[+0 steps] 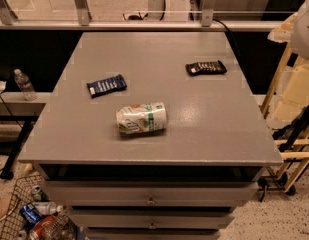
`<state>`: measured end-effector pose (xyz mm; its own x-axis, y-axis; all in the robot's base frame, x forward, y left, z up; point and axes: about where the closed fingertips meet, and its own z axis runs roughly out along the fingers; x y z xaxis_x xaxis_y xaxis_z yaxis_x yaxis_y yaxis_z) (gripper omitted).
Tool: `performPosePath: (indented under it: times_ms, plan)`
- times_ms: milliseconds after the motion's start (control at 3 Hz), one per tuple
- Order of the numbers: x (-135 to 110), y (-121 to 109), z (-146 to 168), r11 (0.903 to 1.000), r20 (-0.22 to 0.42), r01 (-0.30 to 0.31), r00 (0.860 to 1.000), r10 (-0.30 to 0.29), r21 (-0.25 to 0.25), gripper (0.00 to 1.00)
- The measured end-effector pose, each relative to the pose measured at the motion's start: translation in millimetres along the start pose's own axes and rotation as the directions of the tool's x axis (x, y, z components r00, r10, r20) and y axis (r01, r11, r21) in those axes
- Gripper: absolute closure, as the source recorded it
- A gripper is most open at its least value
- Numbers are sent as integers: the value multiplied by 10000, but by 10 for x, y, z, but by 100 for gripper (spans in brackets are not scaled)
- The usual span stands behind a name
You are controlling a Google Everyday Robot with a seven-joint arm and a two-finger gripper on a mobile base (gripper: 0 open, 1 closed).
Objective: Move rxbar chocolate near 7up can
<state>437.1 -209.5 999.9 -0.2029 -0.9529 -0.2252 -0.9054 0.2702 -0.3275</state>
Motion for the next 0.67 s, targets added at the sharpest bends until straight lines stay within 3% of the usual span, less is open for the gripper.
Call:
performPosePath:
  times_ms: [333, 667]
  plan:
    - [0, 0, -1, 10000, 1, 0, 10000, 0, 2, 0]
    - [-88, -172, 69, 9996, 661, 257, 9975, -262, 86, 0]
